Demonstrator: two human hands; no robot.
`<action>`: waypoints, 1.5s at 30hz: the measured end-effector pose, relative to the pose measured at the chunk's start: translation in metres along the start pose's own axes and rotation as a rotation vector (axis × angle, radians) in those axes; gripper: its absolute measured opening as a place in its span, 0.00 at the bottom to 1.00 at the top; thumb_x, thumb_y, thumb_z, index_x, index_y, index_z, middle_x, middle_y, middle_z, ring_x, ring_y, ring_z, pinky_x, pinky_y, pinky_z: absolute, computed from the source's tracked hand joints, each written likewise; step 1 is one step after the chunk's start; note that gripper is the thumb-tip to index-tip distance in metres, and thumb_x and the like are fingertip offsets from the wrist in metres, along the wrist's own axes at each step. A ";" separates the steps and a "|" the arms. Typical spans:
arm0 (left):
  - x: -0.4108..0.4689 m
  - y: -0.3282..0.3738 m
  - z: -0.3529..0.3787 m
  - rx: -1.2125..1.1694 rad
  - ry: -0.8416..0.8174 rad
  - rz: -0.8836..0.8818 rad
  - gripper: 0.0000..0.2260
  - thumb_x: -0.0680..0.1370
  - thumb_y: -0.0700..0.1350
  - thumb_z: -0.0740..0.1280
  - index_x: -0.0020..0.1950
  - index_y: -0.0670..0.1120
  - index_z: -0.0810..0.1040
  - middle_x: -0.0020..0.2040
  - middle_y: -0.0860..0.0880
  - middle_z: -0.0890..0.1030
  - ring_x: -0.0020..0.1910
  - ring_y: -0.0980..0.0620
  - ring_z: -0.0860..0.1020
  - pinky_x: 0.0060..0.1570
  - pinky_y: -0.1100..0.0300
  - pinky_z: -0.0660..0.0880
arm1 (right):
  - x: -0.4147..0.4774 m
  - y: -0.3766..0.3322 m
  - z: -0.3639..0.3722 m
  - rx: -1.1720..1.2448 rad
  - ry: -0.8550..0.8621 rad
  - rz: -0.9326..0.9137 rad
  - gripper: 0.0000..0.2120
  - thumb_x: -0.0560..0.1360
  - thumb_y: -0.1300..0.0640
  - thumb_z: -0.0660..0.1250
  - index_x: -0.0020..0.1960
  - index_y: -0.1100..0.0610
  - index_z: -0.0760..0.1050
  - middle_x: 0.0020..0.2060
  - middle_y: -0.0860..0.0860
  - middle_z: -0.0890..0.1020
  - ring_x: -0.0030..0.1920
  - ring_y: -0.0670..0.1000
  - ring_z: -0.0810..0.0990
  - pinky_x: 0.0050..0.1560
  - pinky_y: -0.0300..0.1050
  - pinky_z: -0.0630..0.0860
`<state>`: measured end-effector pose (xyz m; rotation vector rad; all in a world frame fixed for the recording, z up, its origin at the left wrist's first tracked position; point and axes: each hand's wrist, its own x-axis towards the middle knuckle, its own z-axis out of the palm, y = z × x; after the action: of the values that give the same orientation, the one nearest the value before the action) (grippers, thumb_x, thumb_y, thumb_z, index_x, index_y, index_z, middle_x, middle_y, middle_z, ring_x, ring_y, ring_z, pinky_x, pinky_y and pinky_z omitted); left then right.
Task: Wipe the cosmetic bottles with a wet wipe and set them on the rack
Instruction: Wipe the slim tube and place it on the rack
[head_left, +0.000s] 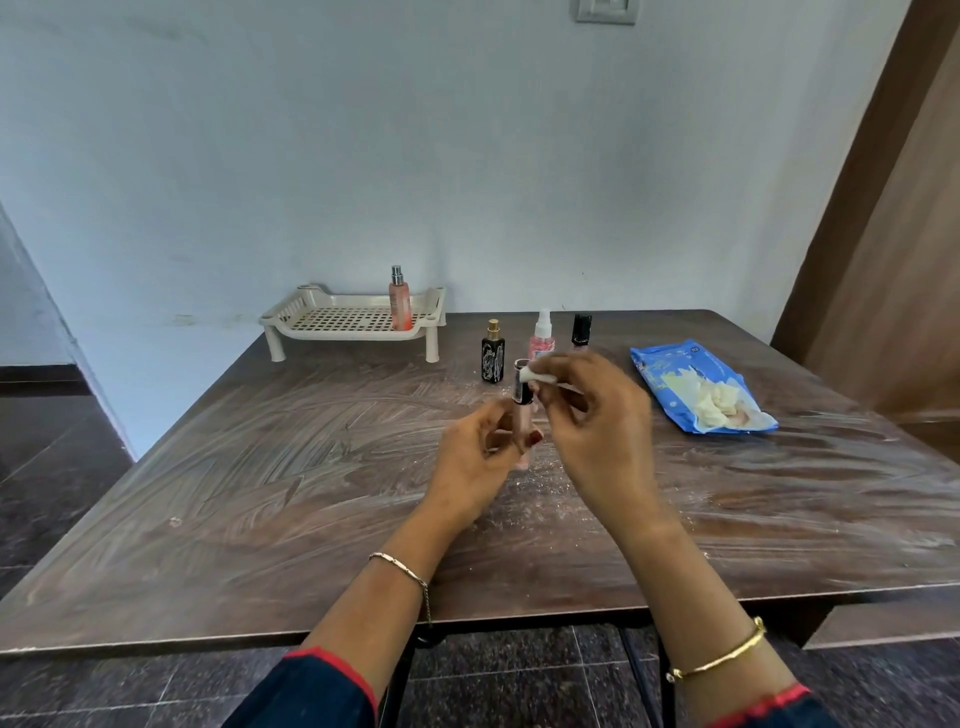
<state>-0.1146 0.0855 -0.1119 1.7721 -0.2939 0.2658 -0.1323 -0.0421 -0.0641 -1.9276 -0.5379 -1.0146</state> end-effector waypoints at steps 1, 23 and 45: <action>0.000 0.001 0.000 -0.032 -0.019 -0.007 0.12 0.74 0.37 0.70 0.56 0.46 0.80 0.45 0.53 0.83 0.46 0.58 0.81 0.48 0.64 0.77 | -0.001 0.002 0.003 -0.069 -0.025 -0.059 0.09 0.71 0.69 0.71 0.50 0.61 0.82 0.47 0.51 0.83 0.47 0.47 0.82 0.50 0.39 0.79; -0.003 0.011 -0.002 -0.063 -0.093 -0.118 0.15 0.69 0.46 0.75 0.53 0.55 0.79 0.41 0.48 0.83 0.31 0.53 0.76 0.34 0.60 0.73 | -0.012 0.015 0.004 -0.443 -0.190 -0.184 0.13 0.66 0.71 0.74 0.50 0.65 0.81 0.43 0.55 0.79 0.36 0.54 0.79 0.35 0.39 0.76; -0.002 0.007 -0.006 -0.418 -0.055 -0.146 0.20 0.71 0.48 0.70 0.62 0.43 0.79 0.48 0.44 0.83 0.40 0.52 0.80 0.38 0.60 0.78 | -0.018 0.004 0.015 -0.108 -0.069 0.141 0.09 0.72 0.67 0.68 0.49 0.57 0.81 0.46 0.48 0.78 0.44 0.42 0.76 0.46 0.36 0.77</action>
<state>-0.1189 0.0897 -0.1046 1.3805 -0.2380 0.0450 -0.1335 -0.0307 -0.0853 -2.0709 -0.3867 -0.9058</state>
